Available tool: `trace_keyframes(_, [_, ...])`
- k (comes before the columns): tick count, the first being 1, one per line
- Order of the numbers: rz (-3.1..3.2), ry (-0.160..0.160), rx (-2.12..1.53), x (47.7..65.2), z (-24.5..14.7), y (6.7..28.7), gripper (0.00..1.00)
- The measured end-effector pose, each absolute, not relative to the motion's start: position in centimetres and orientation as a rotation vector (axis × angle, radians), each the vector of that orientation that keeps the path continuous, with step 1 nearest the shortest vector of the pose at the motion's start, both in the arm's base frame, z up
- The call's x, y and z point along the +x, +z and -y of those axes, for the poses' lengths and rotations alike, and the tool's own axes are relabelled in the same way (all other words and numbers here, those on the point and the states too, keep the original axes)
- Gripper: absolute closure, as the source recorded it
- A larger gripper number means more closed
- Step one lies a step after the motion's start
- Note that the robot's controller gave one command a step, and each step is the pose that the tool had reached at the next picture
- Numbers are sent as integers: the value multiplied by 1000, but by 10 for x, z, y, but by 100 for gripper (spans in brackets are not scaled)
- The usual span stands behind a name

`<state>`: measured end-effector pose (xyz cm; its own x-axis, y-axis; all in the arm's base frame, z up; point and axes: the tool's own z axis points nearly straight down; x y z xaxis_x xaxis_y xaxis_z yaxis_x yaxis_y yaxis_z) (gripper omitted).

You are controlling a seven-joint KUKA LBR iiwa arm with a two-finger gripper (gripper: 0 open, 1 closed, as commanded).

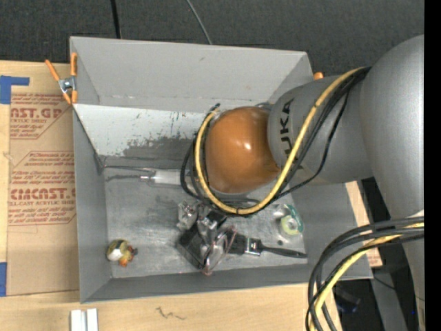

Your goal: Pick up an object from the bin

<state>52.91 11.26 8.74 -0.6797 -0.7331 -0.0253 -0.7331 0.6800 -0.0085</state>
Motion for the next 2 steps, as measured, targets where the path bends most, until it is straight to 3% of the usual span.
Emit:
trace_keyframes(1, [-2855, 3, -1246, 529, -113, 87, 100])
trace_keyframes(2, [-2878, 4, -1253, 523, -108, 80, 0])
